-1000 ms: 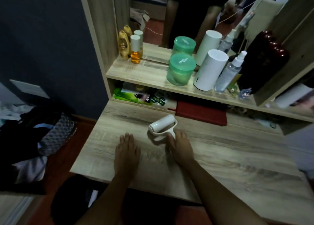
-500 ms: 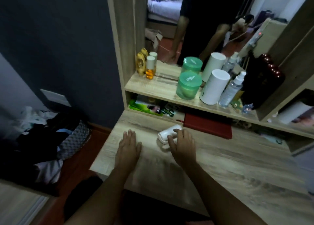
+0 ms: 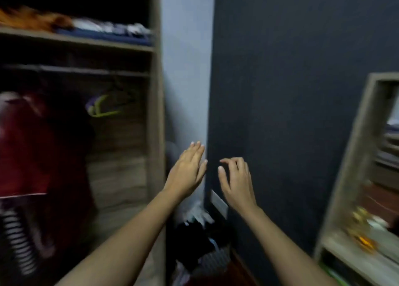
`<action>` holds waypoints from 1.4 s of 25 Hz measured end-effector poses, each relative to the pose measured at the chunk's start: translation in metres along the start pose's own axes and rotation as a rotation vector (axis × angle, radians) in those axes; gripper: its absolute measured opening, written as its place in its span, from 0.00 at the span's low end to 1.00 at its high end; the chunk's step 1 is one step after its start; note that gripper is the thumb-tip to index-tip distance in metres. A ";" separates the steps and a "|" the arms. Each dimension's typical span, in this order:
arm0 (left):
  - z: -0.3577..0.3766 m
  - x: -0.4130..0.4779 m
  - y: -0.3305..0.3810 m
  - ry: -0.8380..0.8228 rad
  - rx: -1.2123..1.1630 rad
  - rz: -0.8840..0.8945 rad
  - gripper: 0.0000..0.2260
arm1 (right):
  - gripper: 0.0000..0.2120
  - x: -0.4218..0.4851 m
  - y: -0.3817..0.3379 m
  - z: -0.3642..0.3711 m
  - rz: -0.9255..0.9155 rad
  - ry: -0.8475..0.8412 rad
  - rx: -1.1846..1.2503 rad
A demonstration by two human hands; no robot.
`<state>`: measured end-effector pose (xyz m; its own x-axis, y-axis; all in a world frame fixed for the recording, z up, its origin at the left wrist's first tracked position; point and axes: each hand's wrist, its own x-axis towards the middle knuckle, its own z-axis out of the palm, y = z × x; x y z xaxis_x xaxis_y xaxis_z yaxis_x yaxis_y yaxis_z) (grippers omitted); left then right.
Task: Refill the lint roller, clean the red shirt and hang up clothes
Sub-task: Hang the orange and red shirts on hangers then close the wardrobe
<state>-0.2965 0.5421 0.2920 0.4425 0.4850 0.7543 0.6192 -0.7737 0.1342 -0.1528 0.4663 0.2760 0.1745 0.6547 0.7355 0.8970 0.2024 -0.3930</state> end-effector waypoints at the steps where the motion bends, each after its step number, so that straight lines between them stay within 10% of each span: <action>1: -0.028 0.005 -0.029 0.049 0.052 0.014 0.22 | 0.20 0.020 -0.029 0.018 -0.048 0.012 0.053; 16: -0.314 0.028 -0.414 0.253 0.631 0.054 0.24 | 0.24 0.229 -0.360 0.284 -0.448 0.037 0.193; 27: -0.424 0.136 -0.495 0.522 0.631 -0.125 0.25 | 0.22 0.396 -0.466 0.272 -0.518 0.242 0.162; 35: -0.412 0.169 -0.515 0.595 0.612 -0.489 0.34 | 0.48 0.492 -0.514 0.265 -0.308 -0.189 -0.182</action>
<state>-0.8078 0.8541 0.6148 -0.2470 0.2814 0.9273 0.9505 -0.1160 0.2884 -0.6363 0.8776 0.6934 -0.1765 0.7096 0.6822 0.9558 0.2891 -0.0533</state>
